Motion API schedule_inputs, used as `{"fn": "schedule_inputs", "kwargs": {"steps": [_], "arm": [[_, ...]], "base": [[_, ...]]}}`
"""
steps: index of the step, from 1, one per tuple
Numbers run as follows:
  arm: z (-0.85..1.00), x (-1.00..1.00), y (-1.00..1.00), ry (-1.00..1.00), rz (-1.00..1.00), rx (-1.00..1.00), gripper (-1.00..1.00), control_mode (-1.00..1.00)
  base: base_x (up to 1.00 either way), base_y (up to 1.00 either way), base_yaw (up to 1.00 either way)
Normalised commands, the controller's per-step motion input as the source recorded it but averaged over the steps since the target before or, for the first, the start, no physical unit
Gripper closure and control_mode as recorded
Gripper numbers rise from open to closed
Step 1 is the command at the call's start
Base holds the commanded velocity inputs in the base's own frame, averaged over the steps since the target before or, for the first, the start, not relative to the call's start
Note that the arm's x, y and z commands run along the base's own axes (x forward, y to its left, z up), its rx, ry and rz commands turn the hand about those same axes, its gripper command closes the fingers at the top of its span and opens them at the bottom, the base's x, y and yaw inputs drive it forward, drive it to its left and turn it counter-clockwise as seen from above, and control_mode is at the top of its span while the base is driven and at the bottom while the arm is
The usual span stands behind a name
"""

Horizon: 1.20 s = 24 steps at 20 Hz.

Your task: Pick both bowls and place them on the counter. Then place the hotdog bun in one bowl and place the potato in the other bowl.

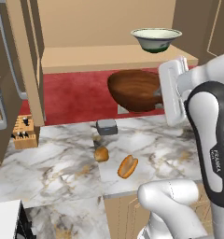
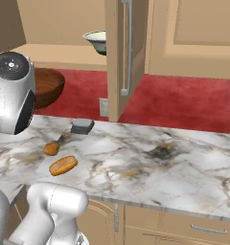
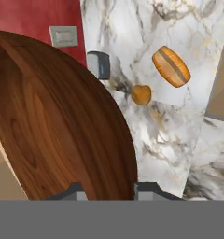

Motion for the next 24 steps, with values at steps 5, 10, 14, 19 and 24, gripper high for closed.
{"fn": "schedule_inputs", "kwargs": {"steps": [5,10,14,19,24], "arm": [[-0.61,-0.27,-0.15,0.10,-0.04,0.00,1.00,-1.00],[-0.73,-0.04,-0.25,-0.01,0.00,-0.11,1.00,-1.00],[-0.50,0.02,-0.23,-0.06,0.00,-0.06,1.00,-1.00],[-0.33,0.21,-0.29,0.00,0.00,0.00,1.00,-1.00],[-0.30,0.28,-0.33,0.05,0.00,0.00,1.00,-1.00]], "base": [[0.00,0.00,0.00],[0.00,0.00,0.00],[0.00,0.00,0.00],[0.00,0.00,0.00],[0.00,0.00,0.00]]}}
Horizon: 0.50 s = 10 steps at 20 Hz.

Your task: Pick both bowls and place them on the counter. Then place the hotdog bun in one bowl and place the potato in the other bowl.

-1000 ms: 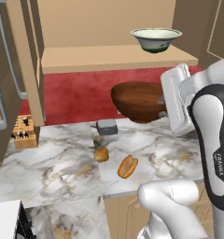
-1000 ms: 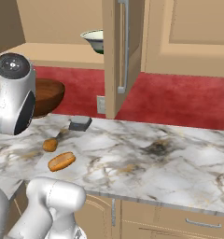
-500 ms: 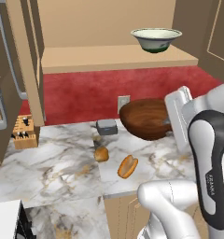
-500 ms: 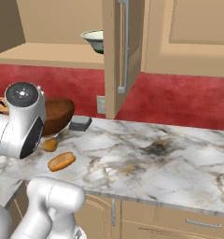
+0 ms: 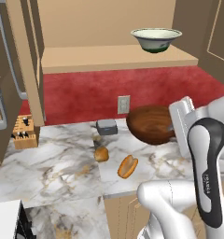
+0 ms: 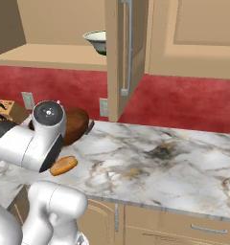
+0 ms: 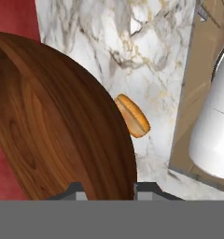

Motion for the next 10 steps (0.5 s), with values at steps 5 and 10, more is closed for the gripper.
{"fn": "schedule_inputs", "kwargs": {"steps": [5,10], "arm": [[-0.32,0.27,-0.24,0.20,0.00,0.00,1.00,-1.00],[-0.47,0.21,-0.21,0.08,0.00,0.00,1.00,-1.00]], "base": [[0.00,0.00,0.00],[0.00,0.00,0.00]]}}
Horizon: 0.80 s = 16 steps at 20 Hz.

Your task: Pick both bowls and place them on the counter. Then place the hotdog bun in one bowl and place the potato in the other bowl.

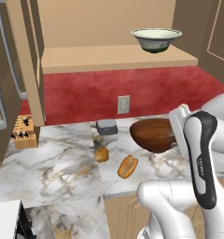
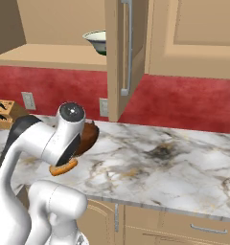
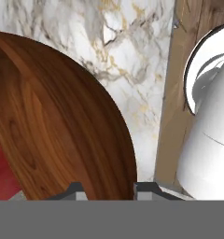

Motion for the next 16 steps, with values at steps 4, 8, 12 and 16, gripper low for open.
{"fn": "schedule_inputs", "kwargs": {"steps": [4,8,12,16], "arm": [[-0.47,0.15,-0.20,0.00,0.00,0.02,1.00,-1.00],[-0.50,0.21,-0.07,0.00,0.00,0.07,1.00,-1.00],[-0.32,0.38,-0.05,-0.01,0.00,0.03,1.00,-1.00],[-0.22,0.40,-0.23,0.00,0.00,0.00,1.00,-1.00]], "base": [[0.00,0.00,0.00],[0.00,0.00,0.00],[0.00,0.00,0.00],[0.00,0.00,0.00]]}}
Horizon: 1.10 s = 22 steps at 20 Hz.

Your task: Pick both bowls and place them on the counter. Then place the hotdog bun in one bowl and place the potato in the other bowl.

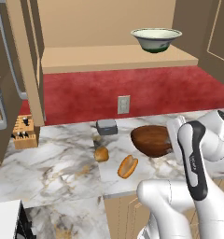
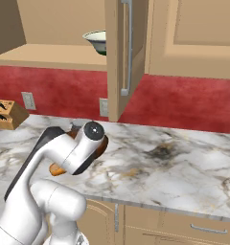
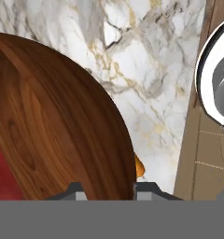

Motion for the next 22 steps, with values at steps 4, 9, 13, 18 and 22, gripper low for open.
{"fn": "schedule_inputs", "kwargs": {"steps": [4,9,13,18,22], "arm": [[-0.26,0.36,-0.10,0.00,0.00,0.00,1.00,-1.00],[-0.28,0.39,-0.01,0.00,0.00,0.00,1.00,-1.00],[-0.32,0.38,0.00,0.00,0.00,0.00,1.00,-1.00],[-0.33,0.40,0.00,0.00,0.00,0.01,1.00,-1.00],[-0.26,0.38,0.00,-0.02,0.00,0.01,1.00,-1.00]], "base": [[0.00,0.00,0.00],[0.00,0.00,0.00],[0.00,0.00,0.00],[0.00,0.00,0.00],[0.00,0.00,0.00]]}}
